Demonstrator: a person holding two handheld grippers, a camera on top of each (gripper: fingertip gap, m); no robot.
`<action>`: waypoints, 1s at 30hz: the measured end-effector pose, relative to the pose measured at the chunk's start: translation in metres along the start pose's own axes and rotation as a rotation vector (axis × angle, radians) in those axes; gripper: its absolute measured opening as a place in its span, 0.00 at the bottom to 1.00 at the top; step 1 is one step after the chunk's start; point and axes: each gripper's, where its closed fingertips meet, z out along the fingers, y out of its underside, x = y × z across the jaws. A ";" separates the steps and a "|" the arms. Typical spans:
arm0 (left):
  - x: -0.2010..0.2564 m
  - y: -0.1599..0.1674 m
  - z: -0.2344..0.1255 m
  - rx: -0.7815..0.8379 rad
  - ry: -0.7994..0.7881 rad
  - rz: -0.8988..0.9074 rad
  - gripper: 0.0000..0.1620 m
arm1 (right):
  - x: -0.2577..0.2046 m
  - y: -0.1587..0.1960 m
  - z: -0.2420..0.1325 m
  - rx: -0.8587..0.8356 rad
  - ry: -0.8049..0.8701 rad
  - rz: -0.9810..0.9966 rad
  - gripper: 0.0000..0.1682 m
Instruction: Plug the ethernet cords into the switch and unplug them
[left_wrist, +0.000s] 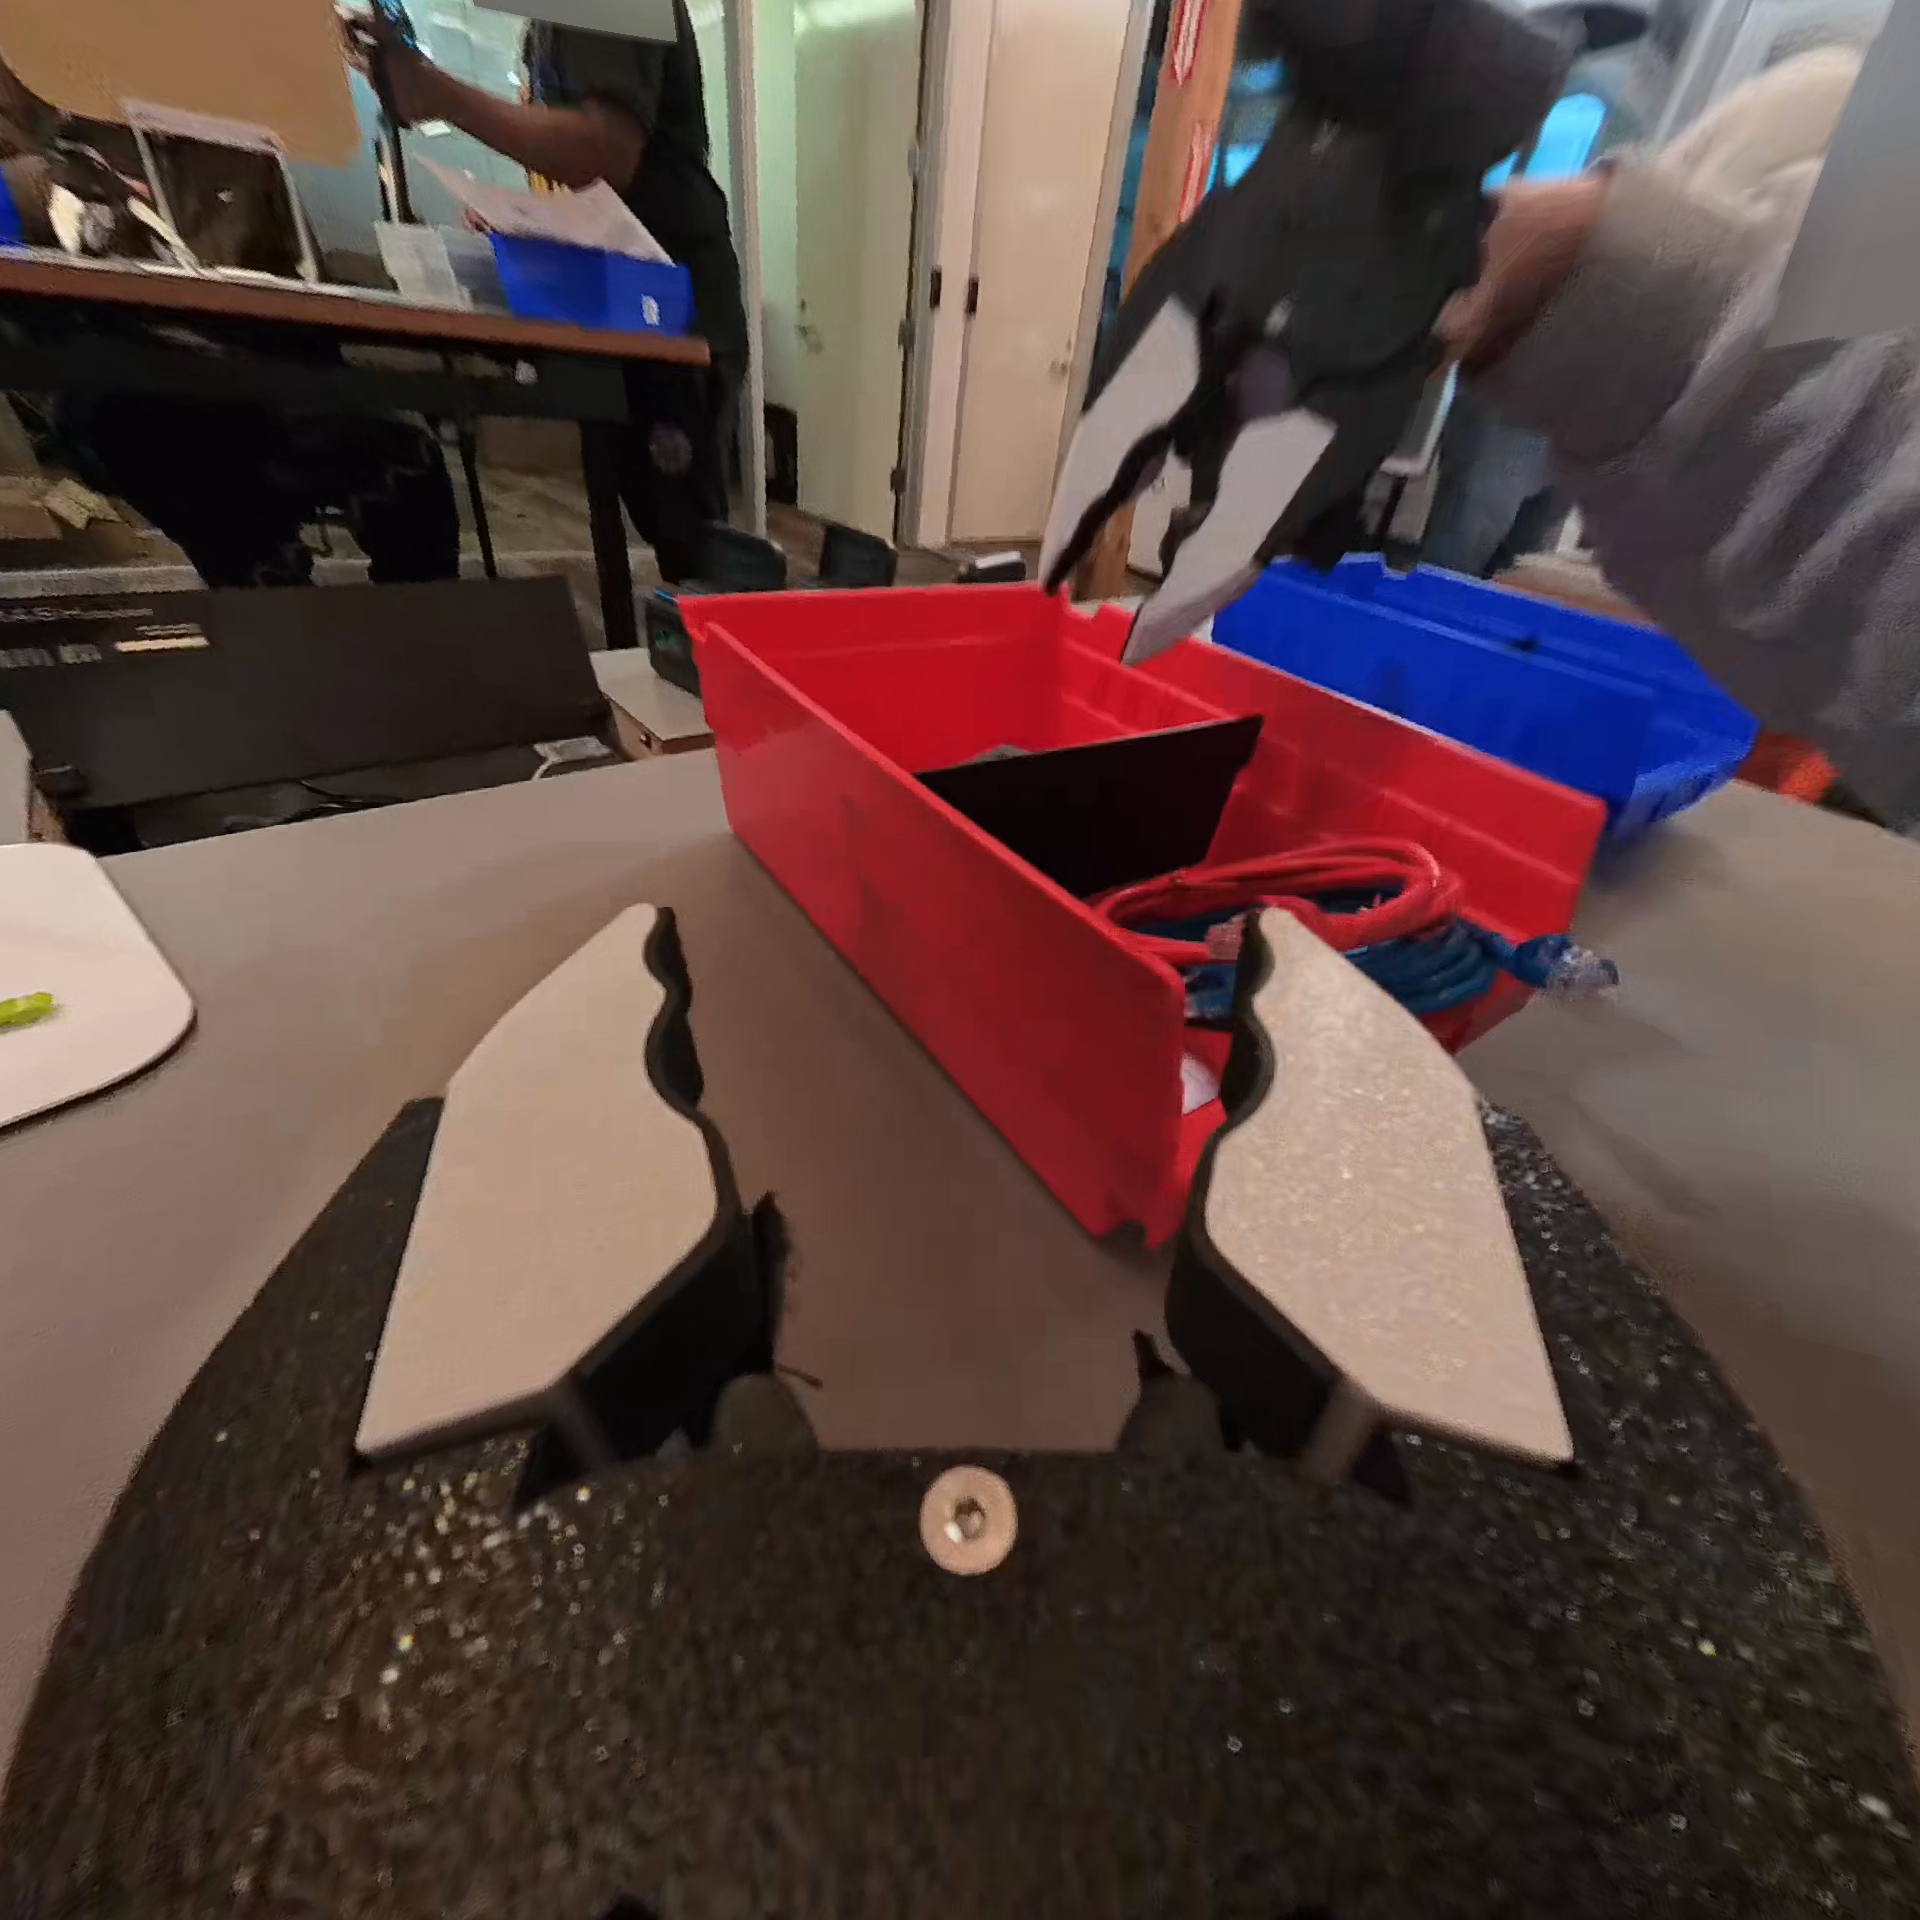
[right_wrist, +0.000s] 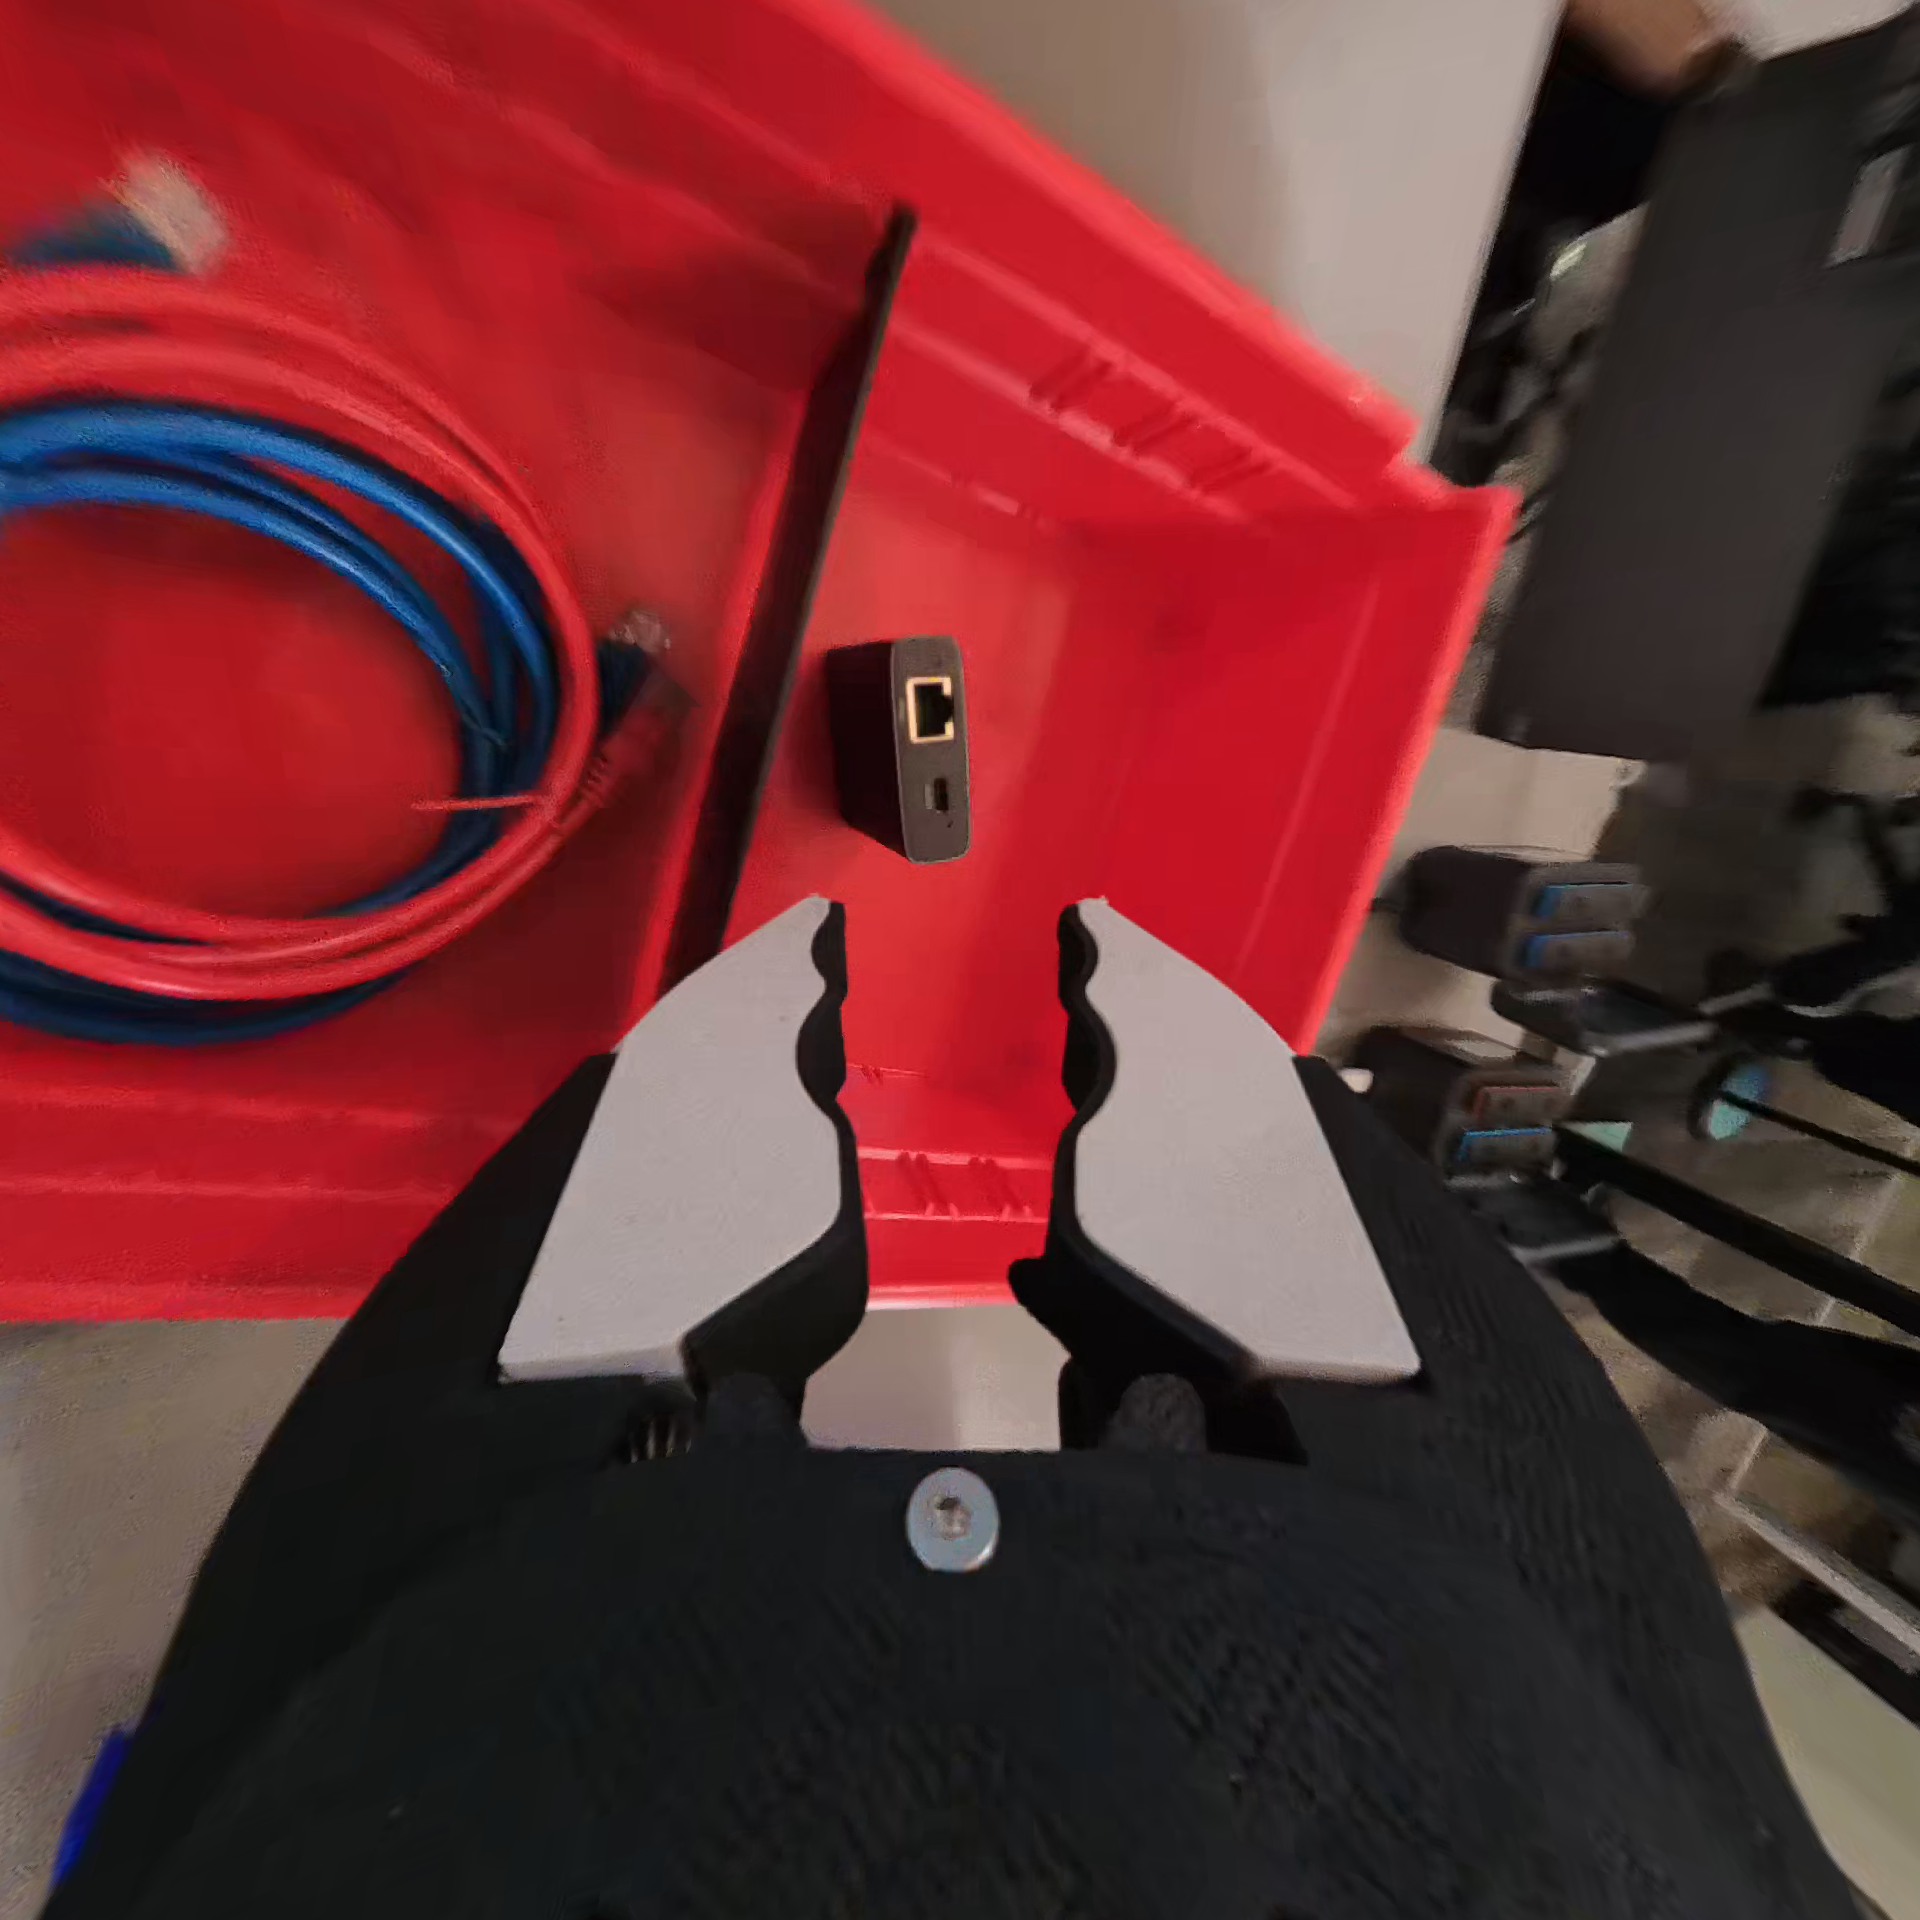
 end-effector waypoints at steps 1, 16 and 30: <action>-0.004 0.000 -0.003 0.021 -0.009 -0.021 0.61 | 0.003 0.005 0.012 -0.056 -0.031 -0.022 0.24; -0.003 0.012 -0.001 -0.029 -0.018 -0.009 0.75 | 0.010 -0.004 0.062 -0.071 -0.141 -0.024 0.12; 0.071 -0.067 0.050 -0.188 0.179 0.785 0.52 | -0.068 -0.123 -0.106 0.478 0.277 -0.324 0.12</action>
